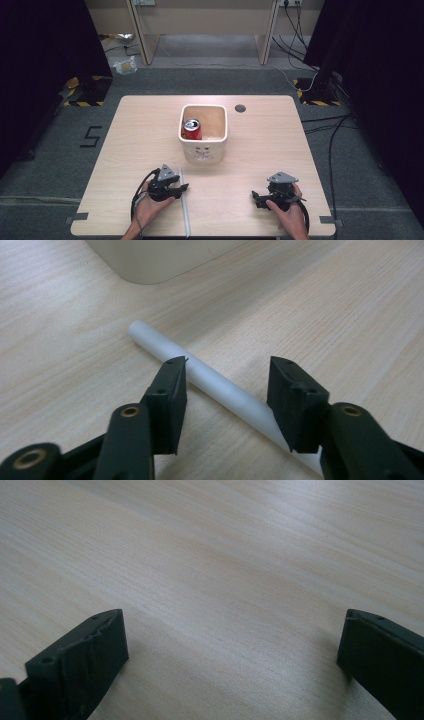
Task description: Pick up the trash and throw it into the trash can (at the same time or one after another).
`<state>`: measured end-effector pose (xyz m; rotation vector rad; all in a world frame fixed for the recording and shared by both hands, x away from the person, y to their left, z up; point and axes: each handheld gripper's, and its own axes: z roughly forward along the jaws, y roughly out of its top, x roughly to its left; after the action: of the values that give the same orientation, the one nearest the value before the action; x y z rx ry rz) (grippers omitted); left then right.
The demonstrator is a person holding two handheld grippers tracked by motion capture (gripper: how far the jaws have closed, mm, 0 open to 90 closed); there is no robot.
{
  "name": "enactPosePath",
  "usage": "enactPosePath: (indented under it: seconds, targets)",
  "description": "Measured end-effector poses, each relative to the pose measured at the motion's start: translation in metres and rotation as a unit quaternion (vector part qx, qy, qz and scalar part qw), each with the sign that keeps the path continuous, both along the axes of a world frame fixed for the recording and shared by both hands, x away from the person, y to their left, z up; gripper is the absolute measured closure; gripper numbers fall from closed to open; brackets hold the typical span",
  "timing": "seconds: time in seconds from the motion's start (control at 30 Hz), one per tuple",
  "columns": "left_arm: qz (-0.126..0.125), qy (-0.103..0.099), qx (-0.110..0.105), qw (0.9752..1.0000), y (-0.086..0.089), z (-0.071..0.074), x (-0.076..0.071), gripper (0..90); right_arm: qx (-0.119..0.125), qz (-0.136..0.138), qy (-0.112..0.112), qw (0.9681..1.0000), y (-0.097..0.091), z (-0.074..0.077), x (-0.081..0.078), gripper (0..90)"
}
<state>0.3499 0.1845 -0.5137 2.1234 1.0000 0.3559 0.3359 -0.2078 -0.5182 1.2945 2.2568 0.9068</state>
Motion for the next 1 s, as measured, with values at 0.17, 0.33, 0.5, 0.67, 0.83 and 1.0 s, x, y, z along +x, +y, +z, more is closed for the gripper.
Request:
enactPosePath:
  seconds: [0.17, 0.33, 0.5, 0.67, 0.83, 1.0]
  targets:
    - [-0.004, 0.002, 0.018, 0.9998, 0.007, 0.003, 0.005, 61.5, 0.0, 0.0, 0.0, 1.0, 0.0, 0.0, 0.0, 0.0]
    - [-0.005, 0.009, 0.026, 0.9996, 0.017, 0.004, 0.01, 70.4, 0.0, 0.0, 0.001, 1.0, 0.0, 0.0, 0.0, 0.0]
    - [-0.009, 0.019, 0.041, 0.999, 0.023, 0.007, 0.017, 72.1, 0.0, 0.0, 0.001, 1.0, 0.0, 0.0, 0.0, 0.0]
    - [-0.005, 0.036, 0.058, 0.9976, 0.026, 0.012, 0.017, 59.6, 0.0, 0.0, 0.001, 1.0, 0.0, 0.0, 0.0, 0.0]
    - [-0.011, 0.041, 0.063, 0.9971, 0.027, 0.013, 0.005, 57.4, 0.0, 0.0, 0.001, 1.0, 0.0, 0.0, 0.0, 0.0]
    - [-0.01, 0.037, 0.06, 0.9975, 0.029, 0.011, -0.005, 57.9, 0.0, 0.0, 0.001, 1.0, 0.0, 0.0, 0.0, 0.0]
